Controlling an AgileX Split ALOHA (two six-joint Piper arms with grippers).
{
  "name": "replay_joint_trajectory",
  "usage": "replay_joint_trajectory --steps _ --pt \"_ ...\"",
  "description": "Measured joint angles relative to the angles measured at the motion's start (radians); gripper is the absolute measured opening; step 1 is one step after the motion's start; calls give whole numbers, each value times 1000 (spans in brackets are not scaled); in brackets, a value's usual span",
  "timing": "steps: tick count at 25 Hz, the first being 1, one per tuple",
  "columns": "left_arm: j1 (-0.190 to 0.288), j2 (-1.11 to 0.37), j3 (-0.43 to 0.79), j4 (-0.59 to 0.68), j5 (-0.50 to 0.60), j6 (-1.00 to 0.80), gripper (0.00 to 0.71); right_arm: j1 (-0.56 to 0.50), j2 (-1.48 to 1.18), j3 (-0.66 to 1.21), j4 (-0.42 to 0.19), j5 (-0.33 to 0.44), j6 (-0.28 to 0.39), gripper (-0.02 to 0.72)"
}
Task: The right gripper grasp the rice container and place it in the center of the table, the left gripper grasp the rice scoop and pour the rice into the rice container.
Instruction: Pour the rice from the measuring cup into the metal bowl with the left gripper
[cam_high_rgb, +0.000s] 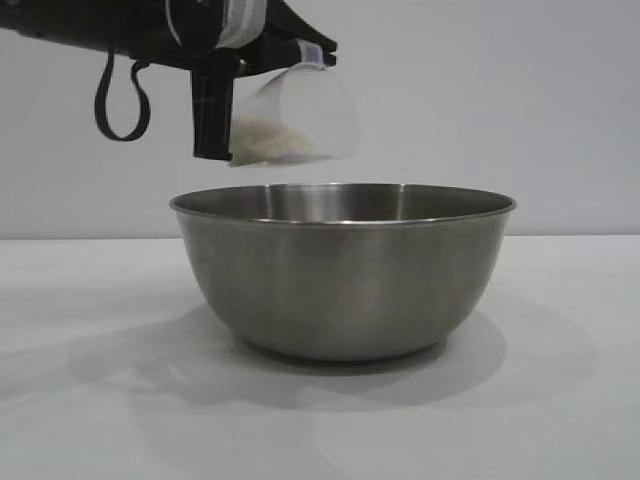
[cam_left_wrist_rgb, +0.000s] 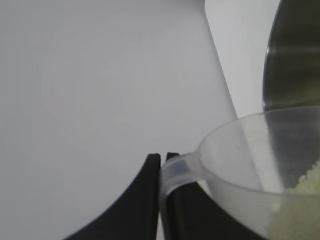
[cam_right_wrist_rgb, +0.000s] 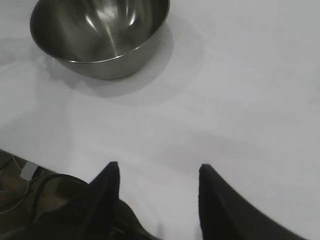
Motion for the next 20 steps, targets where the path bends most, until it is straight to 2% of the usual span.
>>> replay_joint_trajectory --steps 13,20 --pt "0 0 -82 187 230 94 0 0 0 0 0 0 0 340" --pt "0 -5 -120 278 313 116 0 0 0 0 0 0 0 340"
